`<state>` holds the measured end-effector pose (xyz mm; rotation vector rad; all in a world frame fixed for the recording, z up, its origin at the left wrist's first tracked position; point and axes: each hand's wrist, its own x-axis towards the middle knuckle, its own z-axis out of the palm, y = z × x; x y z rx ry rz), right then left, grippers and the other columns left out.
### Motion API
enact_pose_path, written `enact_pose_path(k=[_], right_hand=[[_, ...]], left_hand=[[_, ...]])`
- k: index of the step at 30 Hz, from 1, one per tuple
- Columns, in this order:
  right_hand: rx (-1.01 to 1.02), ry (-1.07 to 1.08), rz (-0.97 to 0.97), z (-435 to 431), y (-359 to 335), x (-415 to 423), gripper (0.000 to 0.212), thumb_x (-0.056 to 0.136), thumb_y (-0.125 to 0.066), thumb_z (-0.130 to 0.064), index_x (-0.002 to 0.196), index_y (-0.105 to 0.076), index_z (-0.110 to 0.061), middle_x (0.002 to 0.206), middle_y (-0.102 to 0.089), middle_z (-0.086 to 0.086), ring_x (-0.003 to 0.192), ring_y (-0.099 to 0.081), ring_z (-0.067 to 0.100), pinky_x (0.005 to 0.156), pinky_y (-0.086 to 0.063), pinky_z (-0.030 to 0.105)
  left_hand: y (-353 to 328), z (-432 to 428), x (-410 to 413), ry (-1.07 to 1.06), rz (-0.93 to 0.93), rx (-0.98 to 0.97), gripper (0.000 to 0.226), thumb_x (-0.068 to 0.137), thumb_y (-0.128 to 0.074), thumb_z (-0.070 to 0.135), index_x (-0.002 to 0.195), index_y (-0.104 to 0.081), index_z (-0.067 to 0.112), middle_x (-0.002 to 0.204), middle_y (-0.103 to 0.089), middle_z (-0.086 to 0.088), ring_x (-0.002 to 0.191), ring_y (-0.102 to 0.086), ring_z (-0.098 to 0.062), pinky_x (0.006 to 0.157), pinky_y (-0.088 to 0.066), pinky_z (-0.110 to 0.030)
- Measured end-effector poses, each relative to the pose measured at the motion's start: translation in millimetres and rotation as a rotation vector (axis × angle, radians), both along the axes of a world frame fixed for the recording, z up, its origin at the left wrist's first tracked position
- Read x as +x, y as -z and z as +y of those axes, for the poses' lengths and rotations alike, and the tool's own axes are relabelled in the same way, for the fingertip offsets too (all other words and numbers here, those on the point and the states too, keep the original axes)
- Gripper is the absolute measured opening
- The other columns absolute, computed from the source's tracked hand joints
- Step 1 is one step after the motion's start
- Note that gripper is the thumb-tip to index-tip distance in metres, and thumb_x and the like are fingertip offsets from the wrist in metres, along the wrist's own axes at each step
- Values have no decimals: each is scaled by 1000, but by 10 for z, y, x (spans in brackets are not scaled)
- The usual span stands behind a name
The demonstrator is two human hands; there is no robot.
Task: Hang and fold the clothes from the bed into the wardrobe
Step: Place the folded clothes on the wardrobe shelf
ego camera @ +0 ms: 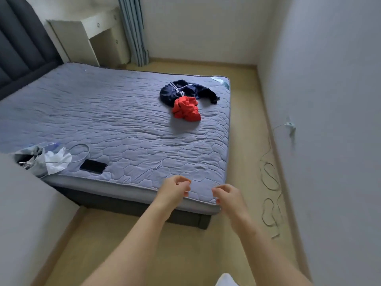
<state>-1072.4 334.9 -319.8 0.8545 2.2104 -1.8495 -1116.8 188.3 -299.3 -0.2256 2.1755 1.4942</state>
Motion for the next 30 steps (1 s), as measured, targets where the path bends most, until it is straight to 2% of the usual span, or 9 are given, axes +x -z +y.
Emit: enact_pose_path(k=[2,5,10,13,16,21,26,30], right_hand=[[2,77,-11,267,14,-116,10,87,-56,-8,79,-62,-11,76,-58,2,68,-50,13,53,-35,20],[15,117,-30,620,31,-377,9,87,-55,-9,89,-63,-6,82,-60,7,73,-51,17,61,-35,25],[1,112,-38,1283,98,-927,7,87,-56,-12,86,-63,-10,84,-61,6,79,-51,19,70,-36,26],[0,128,-29,1890,84,-1354,12,88,-54,-11,79,-61,-15,82,-61,5,73,-50,18,62,-35,25],[20,111,-22,2624,-26,-1836,11,89,-54,-13,81,-61,-16,80,-60,2,70,-50,16,60,-36,26],[31,117,-27,3582,-109,-2506,10,90,-53,-16,90,-62,-12,85,-61,5,76,-52,18,66,-38,30],[3,46,-69,4019,-51,-3154,10,90,-53,-16,84,-62,-14,83,-59,4,76,-50,18,67,-37,28],[5,9,-84,4362,8,-3874,14,90,-54,-18,78,-59,-18,81,-59,2,75,-50,17,67,-37,28]], left_hand=[[11,277,-222,62,-11,4,12,96,-47,18,98,-59,17,89,-64,-1,76,-59,-10,67,-43,-24],[12,642,-549,117,4,9,11,96,-48,18,96,-58,17,91,-64,-3,78,-59,-10,68,-44,-24],[76,1381,-1195,85,-23,39,11,95,-48,13,91,-59,14,85,-62,-5,68,-57,-10,59,-38,-22],[84,1958,-1678,80,4,50,11,94,-49,13,90,-59,14,80,-62,-3,65,-57,-10,57,-37,-22],[34,2603,-2195,50,19,44,11,94,-49,14,89,-59,15,76,-61,-1,63,-56,-8,51,-37,-18],[-41,3537,-2848,22,-27,65,14,95,-48,15,86,-59,16,75,-61,1,65,-57,-8,58,-38,-21],[41,3970,-3466,-42,-50,36,13,94,-49,14,86,-60,15,73,-60,1,63,-57,-8,53,-36,-21],[116,4312,-4112,-68,-66,63,13,94,-48,13,87,-59,15,73,-59,0,63,-56,-9,56,-35,-21]])
